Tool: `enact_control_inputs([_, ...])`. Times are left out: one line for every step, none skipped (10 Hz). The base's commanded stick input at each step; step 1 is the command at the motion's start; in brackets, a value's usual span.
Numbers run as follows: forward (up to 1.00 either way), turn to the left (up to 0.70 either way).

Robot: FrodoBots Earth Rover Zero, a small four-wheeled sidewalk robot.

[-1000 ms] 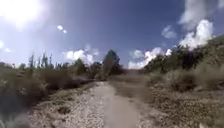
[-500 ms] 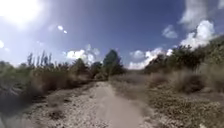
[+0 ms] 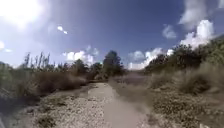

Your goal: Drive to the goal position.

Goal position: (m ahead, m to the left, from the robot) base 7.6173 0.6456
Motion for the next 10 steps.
enact_control_inputs([0.45, 0.00])
enact_control_inputs([0.45, 0.00])
enact_control_inputs([0.45, 0.00])
enact_control_inputs([0.45, 0.00])
enact_control_inputs([0.45, 0.00])
enact_control_inputs([0.45, 0.00])
enact_control_inputs([0.45, 0.00])
enact_control_inputs([0.45, 0.00])
enact_control_inputs([0.45, 0.00])
enact_control_inputs([0.45, 0.00])
